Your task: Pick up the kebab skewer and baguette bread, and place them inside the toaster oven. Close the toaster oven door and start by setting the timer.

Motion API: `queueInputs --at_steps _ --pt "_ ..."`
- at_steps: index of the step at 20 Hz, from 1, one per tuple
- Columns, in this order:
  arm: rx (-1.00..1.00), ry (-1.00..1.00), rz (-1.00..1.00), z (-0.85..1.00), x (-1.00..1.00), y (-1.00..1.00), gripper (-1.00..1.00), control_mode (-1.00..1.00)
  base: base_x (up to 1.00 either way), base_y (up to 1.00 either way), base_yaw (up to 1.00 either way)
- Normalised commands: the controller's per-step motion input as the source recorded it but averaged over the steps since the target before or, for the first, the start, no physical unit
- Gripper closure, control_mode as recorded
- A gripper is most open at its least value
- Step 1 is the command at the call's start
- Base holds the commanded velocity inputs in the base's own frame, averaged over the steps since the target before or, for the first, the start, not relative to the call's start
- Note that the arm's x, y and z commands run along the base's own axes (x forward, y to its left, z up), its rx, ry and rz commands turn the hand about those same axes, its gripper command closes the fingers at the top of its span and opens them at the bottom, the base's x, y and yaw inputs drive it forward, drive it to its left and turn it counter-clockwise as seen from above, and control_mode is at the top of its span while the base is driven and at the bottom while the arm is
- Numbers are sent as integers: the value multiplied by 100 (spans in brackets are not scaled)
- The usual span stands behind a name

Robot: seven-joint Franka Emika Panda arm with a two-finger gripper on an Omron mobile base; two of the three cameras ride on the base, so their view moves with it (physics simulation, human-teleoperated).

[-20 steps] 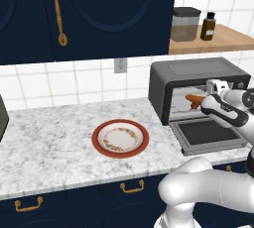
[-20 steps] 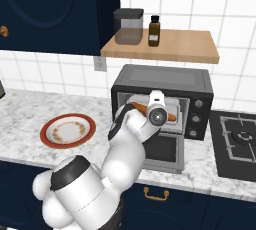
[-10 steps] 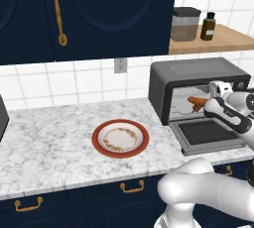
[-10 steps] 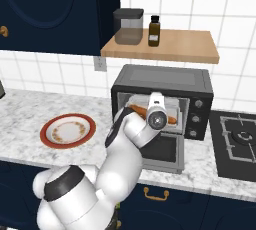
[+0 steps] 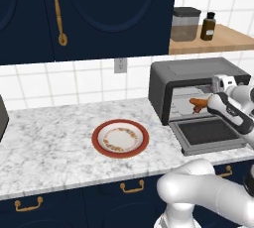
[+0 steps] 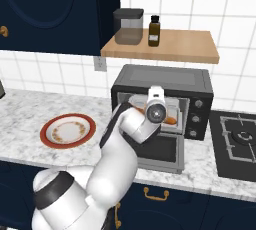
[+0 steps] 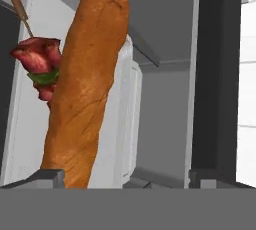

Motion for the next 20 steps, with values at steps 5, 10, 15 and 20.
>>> queueInputs --at_steps 5,10,15,20 --pt "0 13 0 15 -63 0 -100 -100 0 0 0" --pt "0 25 0 0 -92 0 -100 -100 0 0 0" --pt "4 35 -6 0 -38 16 -100 -100 0 0 0" --pt "15 40 -13 0 -13 13 -100 -100 0 0 0"
